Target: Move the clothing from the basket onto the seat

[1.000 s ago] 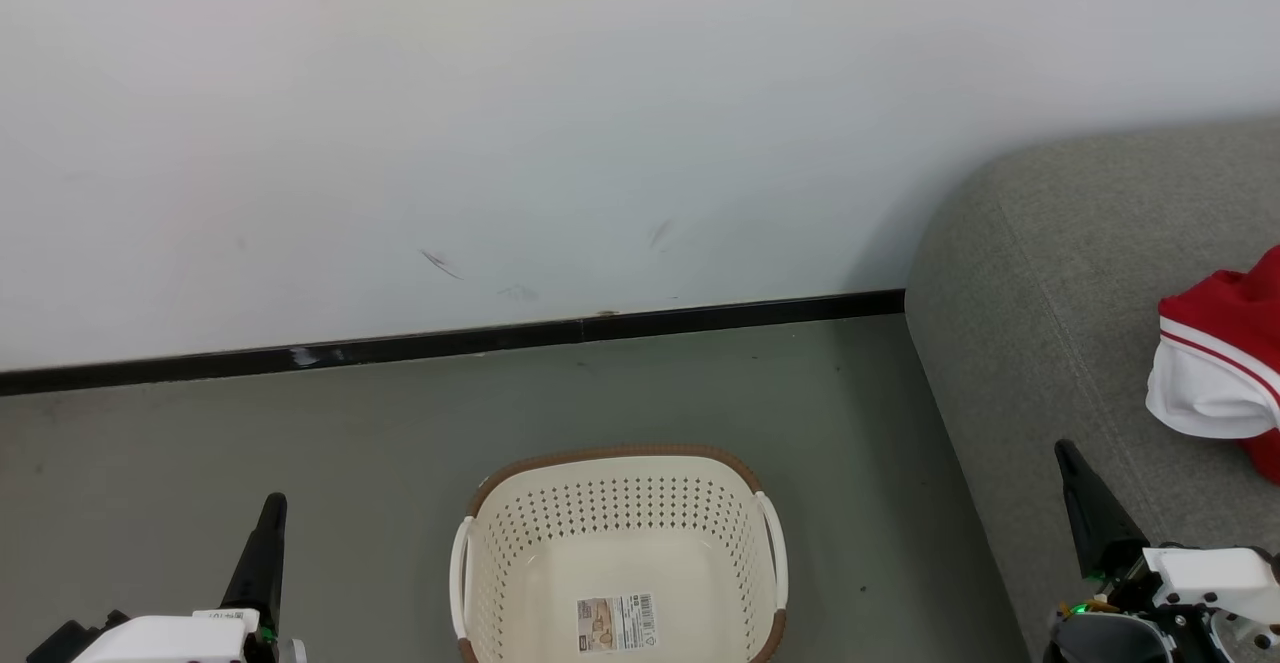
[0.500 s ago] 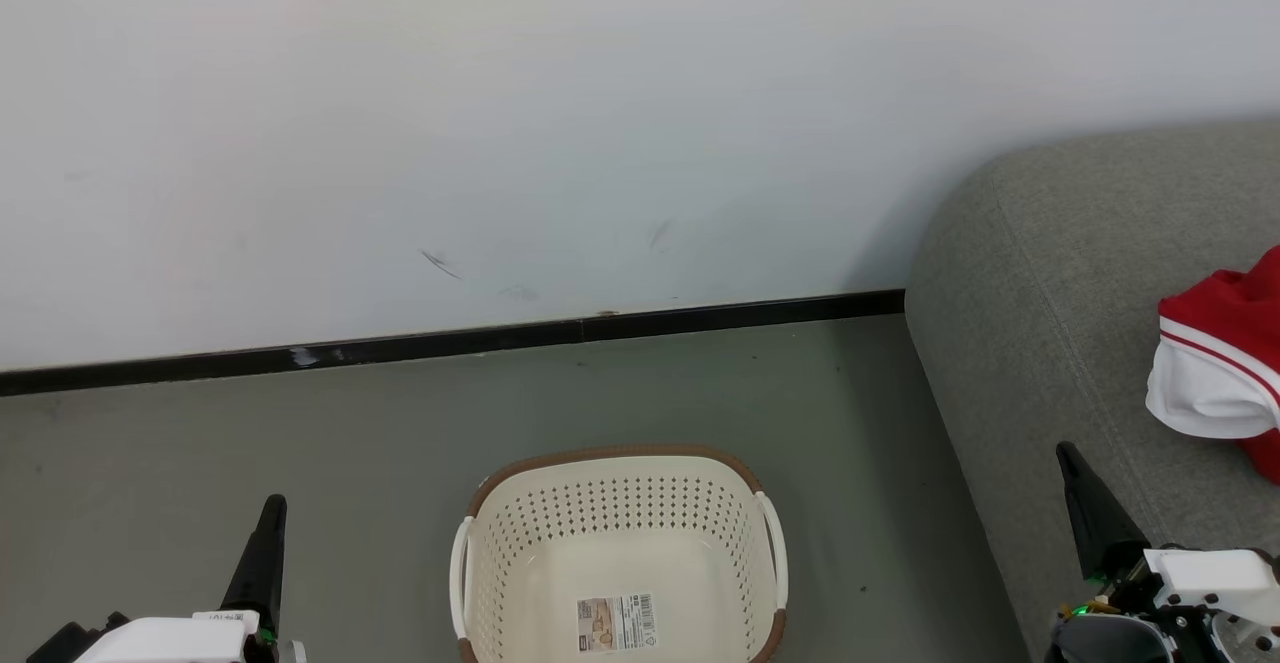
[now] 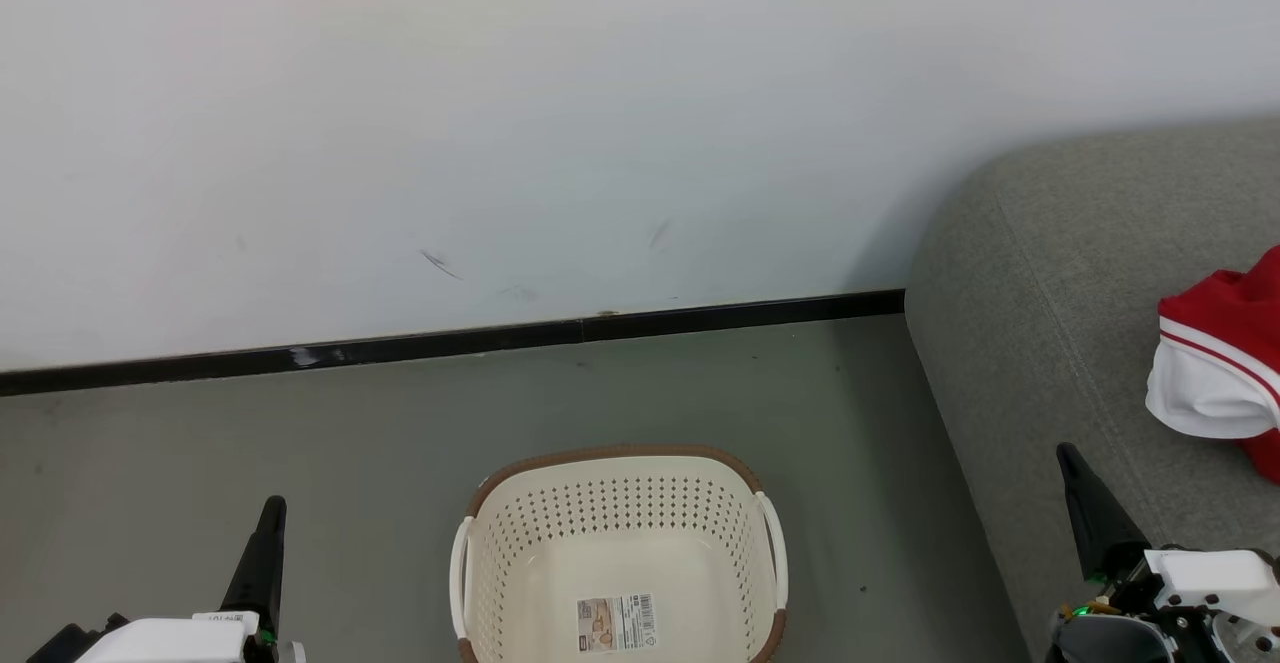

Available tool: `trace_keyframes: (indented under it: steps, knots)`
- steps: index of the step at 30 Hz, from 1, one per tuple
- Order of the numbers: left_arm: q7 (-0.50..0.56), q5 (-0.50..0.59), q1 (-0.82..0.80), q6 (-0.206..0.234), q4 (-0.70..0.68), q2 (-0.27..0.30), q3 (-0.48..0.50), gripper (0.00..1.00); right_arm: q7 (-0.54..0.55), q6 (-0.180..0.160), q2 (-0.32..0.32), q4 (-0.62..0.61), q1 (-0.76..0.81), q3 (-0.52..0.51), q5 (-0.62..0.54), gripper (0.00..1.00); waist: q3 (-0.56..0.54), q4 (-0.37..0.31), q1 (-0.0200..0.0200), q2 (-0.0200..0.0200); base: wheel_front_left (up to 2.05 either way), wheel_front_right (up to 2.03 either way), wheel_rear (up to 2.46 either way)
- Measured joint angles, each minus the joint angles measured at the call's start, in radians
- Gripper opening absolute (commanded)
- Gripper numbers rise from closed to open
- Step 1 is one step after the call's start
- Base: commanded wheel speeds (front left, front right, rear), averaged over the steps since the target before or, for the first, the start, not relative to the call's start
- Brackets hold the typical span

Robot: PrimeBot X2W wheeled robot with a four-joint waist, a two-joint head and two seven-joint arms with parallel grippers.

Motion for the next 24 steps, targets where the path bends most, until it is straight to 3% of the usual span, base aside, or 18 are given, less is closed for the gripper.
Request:
trace_keyframes:
  steps: [24]
  knots:
    - [0.0,0.0,-0.001,0.0,0.004,0.0,0.001,0.0,0.006,0.0,0.0,0.001,0.0,-0.003,0.0,0.0,0.0,0.0,-0.0001,0.0,0.0,0.0,0.0]
